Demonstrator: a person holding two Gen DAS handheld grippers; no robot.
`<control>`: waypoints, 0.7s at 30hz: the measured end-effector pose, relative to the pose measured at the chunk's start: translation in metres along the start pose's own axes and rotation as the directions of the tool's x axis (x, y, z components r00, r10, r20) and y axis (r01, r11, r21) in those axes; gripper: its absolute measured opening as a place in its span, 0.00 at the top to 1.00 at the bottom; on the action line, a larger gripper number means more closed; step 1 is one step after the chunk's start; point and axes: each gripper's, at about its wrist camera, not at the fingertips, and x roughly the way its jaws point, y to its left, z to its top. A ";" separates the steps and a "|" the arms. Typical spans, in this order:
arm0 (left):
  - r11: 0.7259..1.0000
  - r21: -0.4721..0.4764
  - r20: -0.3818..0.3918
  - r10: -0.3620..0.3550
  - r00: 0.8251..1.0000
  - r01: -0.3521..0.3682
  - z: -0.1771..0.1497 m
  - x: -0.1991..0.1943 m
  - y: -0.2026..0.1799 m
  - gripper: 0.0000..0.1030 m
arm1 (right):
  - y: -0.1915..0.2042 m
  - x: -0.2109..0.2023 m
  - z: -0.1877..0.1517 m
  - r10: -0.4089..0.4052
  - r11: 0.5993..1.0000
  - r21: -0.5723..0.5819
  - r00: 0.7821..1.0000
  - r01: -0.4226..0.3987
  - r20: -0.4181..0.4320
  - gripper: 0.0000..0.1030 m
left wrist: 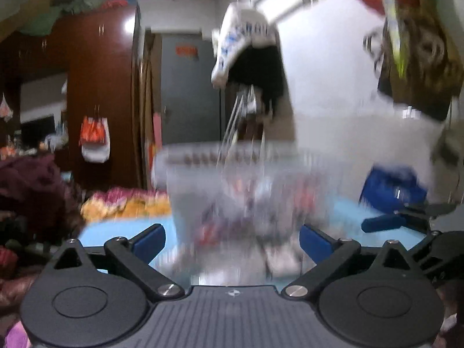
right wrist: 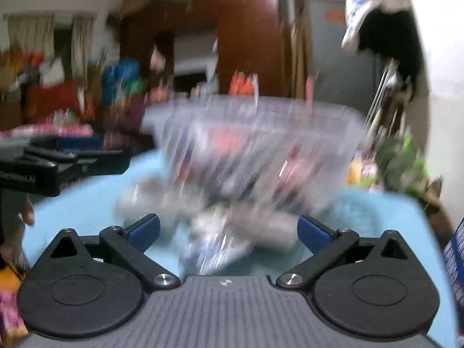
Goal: Organize objects
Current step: 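Grasp clear bottle bag with left gripper while right grasps blue box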
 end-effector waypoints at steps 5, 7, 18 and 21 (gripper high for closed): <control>1.000 -0.011 -0.093 0.016 0.995 -0.017 -0.010 0.020 0.008 0.03 | 0.006 0.016 0.000 0.019 1.000 -0.011 0.999 -0.019 -0.045 0.00; 0.999 -0.030 -0.106 0.019 0.994 -0.023 -0.009 0.024 0.012 0.03 | 0.000 0.031 0.004 -0.006 1.000 -0.013 0.995 0.004 -0.100 0.00; 0.999 -0.034 -0.226 -0.018 0.974 0.010 -0.012 0.051 0.009 0.25 | 0.004 0.037 -0.006 -0.014 1.000 0.005 0.983 0.015 -0.184 0.33; 0.997 -0.069 -0.226 -0.039 0.973 0.024 -0.013 0.050 0.015 0.26 | 0.000 0.032 -0.007 -0.010 0.999 0.030 0.988 0.015 -0.157 0.34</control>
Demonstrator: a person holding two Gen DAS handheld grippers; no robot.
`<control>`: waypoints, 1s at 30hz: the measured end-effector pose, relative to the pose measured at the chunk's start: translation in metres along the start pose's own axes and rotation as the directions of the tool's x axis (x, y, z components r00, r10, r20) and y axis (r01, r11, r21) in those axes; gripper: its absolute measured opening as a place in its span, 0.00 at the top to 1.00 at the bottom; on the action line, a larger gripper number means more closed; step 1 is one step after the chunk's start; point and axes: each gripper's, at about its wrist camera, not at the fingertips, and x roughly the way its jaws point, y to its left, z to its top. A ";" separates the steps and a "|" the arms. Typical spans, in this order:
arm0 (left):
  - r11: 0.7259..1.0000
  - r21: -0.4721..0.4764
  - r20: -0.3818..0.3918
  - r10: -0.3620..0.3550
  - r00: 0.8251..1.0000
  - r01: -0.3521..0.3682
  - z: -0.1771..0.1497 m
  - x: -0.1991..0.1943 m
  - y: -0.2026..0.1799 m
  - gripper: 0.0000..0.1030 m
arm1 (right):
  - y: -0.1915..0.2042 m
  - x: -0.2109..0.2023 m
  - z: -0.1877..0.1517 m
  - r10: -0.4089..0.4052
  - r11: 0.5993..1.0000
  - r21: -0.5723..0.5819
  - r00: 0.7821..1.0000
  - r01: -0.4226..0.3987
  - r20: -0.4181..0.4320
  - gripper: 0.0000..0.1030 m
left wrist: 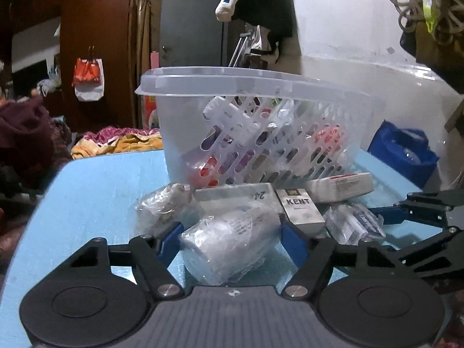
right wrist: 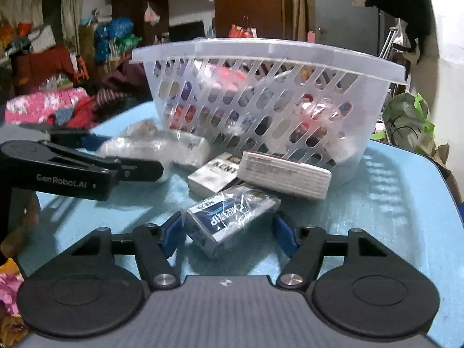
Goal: Organize objects
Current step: 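Grasp clear bottle bag with left gripper while right grasps blue box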
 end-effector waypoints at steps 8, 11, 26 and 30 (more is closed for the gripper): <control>1.000 0.018 0.144 -0.025 0.989 0.022 -0.008 -0.020 -0.003 0.26 | -0.006 -0.023 -0.010 0.034 0.999 0.028 0.986 -0.039 0.162 0.44; 0.999 0.016 0.140 -0.030 0.990 0.028 -0.007 -0.019 -0.003 0.26 | -0.010 -0.024 -0.009 0.039 0.997 0.055 0.983 -0.050 0.180 0.45; 0.999 0.026 0.225 -0.033 0.974 0.027 -0.011 -0.030 -0.004 0.26 | -0.002 -0.039 -0.018 0.040 0.999 0.007 0.935 -0.046 0.353 0.45; 0.999 0.026 0.255 -0.030 0.967 0.024 -0.013 -0.034 -0.004 0.26 | 0.001 -0.044 -0.022 0.041 0.999 -0.003 0.917 -0.043 0.397 0.45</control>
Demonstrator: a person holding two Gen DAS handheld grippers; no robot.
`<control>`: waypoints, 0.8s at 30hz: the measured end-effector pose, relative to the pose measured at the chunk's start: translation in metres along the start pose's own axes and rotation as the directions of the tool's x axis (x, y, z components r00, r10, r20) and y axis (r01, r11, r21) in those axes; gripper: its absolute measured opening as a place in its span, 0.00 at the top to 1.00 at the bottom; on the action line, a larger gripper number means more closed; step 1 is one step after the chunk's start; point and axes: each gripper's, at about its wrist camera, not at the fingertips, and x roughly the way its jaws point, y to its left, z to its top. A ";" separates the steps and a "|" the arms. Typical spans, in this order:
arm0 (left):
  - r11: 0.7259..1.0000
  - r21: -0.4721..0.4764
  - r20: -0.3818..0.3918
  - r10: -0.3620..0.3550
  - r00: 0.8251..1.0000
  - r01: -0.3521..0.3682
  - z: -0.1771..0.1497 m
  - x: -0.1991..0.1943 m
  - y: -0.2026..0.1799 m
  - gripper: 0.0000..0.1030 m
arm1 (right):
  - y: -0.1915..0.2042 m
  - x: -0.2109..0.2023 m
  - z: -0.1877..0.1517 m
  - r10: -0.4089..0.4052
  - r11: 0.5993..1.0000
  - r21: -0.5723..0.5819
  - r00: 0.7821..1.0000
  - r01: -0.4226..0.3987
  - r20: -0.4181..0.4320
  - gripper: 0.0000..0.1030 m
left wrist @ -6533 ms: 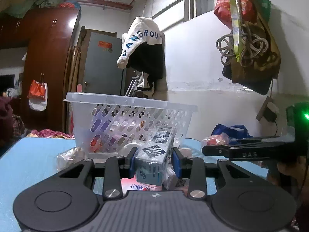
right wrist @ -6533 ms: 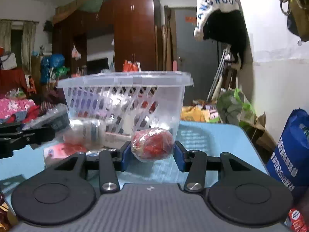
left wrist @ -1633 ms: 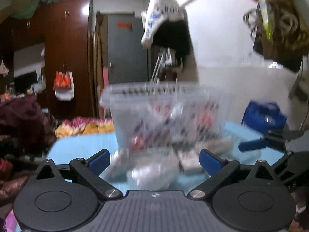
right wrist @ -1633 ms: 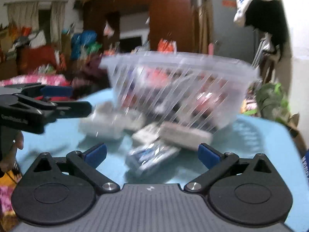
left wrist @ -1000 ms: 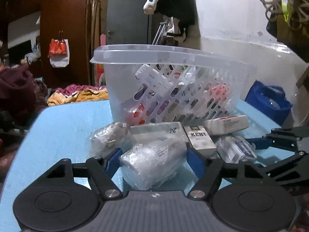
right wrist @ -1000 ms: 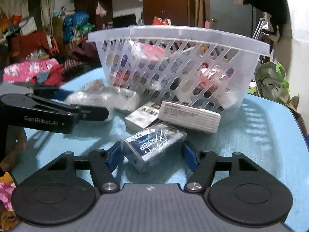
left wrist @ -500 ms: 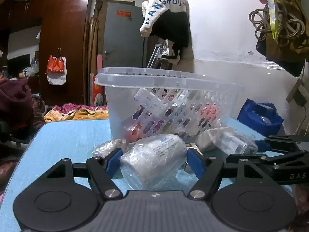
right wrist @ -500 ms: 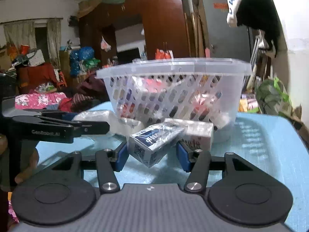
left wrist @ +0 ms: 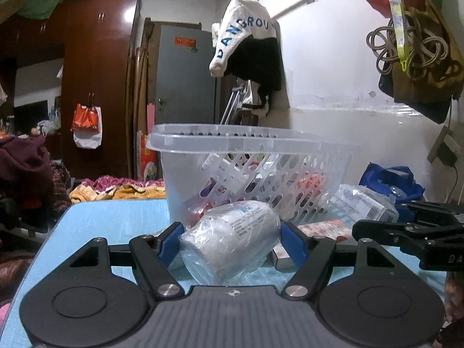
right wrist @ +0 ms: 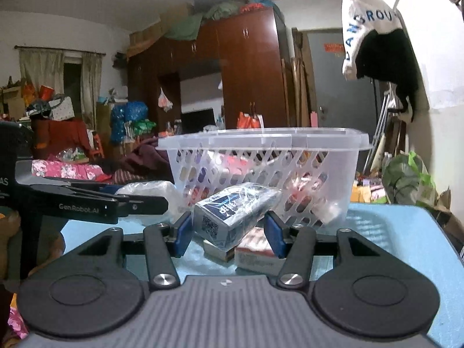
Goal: Organize objects
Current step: 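Grasp clear bottle bag with left gripper while right grasps blue box, then drop both held items into the basket by opening both grippers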
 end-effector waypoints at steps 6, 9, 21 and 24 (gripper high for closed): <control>0.997 -0.051 0.130 0.062 0.990 -0.056 0.000 -0.018 0.004 0.26 | 0.005 -0.011 0.001 -0.010 0.999 -0.048 0.995 0.015 0.096 0.45; 0.995 -0.100 0.202 0.044 0.978 -0.024 0.009 -0.033 0.008 0.26 | 0.013 -0.024 0.017 -0.007 0.996 -0.087 0.984 0.022 0.176 0.45; 0.995 -0.102 0.171 0.028 0.985 -0.010 0.128 0.048 0.004 0.22 | -0.025 0.068 0.130 -0.104 0.971 -0.205 0.991 0.121 0.089 0.41; 0.992 -0.124 0.083 0.028 0.996 -0.018 0.128 0.072 0.009 0.09 | -0.027 0.078 0.125 -0.183 0.959 -0.199 0.977 0.202 0.111 0.00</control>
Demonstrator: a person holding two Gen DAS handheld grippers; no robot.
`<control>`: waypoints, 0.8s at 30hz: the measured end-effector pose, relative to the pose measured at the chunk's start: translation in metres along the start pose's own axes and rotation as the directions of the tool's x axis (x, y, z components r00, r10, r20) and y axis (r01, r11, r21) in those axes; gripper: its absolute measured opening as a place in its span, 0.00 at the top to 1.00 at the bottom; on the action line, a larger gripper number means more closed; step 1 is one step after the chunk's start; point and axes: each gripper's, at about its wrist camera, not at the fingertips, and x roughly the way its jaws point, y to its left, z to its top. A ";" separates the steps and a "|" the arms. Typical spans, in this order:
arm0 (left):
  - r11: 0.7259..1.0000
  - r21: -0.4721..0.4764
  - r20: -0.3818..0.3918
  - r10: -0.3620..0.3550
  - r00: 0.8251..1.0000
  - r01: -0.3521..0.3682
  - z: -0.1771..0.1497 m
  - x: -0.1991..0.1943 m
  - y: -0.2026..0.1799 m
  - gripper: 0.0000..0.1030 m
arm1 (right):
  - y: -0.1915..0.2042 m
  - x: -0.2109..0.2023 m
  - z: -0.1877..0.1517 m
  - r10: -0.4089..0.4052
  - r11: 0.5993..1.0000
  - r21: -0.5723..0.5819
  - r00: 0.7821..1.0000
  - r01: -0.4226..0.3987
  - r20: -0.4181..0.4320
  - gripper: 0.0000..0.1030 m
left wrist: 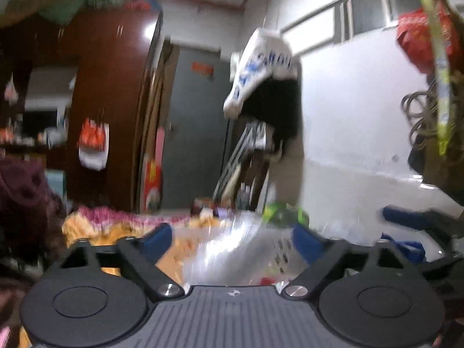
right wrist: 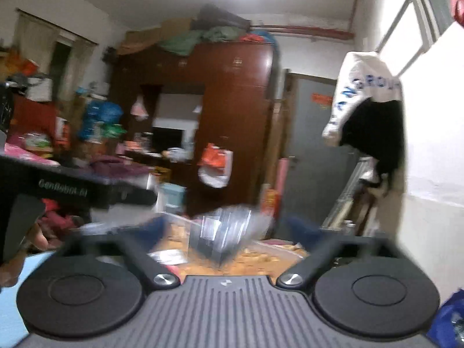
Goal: Organize objects
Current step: 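Drop both held items into the basket by opening both grippers, then grasp dark bagged item with left gripper while right grasps white THANK YOU box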
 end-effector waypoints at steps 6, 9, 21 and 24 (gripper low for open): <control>0.997 0.082 0.075 0.007 0.997 -0.013 -0.028 -0.064 0.003 0.00 | -0.002 -0.064 -0.024 0.023 0.991 0.128 0.998 -0.031 0.059 0.00; 0.987 0.156 0.016 0.026 1.000 -0.029 -0.057 -0.076 0.011 0.00 | 0.007 -0.067 -0.055 0.049 0.994 0.102 0.996 -0.042 -0.069 0.00; 0.992 0.063 -0.313 0.123 0.942 -0.109 -0.096 -0.020 0.067 0.08 | 0.007 -0.003 -0.102 0.141 0.967 0.255 0.880 -0.023 -0.453 0.00; 0.992 0.067 -0.338 0.122 0.933 -0.105 -0.097 -0.008 0.061 0.08 | 0.009 0.000 -0.108 0.151 0.969 0.245 0.865 -0.034 -0.478 0.04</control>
